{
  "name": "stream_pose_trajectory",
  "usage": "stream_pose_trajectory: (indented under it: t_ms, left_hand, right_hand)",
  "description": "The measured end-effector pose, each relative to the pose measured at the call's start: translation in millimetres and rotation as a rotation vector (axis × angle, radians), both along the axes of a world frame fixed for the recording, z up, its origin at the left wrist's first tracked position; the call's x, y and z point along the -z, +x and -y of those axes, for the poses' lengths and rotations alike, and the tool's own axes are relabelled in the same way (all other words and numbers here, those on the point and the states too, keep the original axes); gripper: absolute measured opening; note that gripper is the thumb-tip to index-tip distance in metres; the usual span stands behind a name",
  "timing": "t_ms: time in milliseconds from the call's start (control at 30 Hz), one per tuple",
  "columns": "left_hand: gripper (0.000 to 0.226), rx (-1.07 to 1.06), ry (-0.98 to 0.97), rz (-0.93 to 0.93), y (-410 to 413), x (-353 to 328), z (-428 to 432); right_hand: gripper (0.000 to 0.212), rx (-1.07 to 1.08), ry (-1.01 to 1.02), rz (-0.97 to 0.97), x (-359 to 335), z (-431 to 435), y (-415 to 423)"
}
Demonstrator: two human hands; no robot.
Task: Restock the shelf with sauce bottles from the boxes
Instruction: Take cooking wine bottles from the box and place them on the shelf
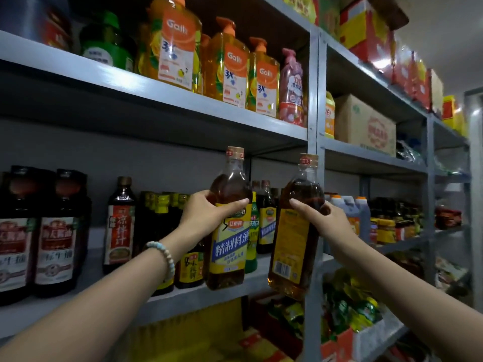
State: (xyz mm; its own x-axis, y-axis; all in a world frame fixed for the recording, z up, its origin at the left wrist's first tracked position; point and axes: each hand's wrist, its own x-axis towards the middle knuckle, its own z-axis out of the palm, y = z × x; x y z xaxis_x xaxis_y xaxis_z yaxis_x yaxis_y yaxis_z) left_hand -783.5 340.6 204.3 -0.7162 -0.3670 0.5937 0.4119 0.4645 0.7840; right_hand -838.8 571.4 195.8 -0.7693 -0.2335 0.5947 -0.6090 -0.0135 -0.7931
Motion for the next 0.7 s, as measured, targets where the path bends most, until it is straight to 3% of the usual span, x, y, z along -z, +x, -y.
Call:
stream_pose_trajectory:
  t_ms: [167,333,567,700]
  left_hand:
    - [0.040,-0.117,0.018,0.001,-33.9,4.9,-0.2]
    - [0.041,-0.300,0.011,-0.021,-62.2,11.0,-9.1]
    - [0.047,-0.544,0.028,0.004,-90.3,19.4,-19.8]
    - [0.074,-0.641,0.041,0.056,-98.0,32.4,-20.1]
  right_hand:
    - [0.042,-0.081,-0.012,0.012,1.5,9.6,-55.8]
    - [0.029,-0.168,-0.029,0.021,1.8,8.3,-114.8]
    - [0.038,-0.303,-0.036,0.077,-0.1,14.8,-189.6]
    - [0.038,-0.342,-0.034,0.112,6.1,27.9,-214.8]
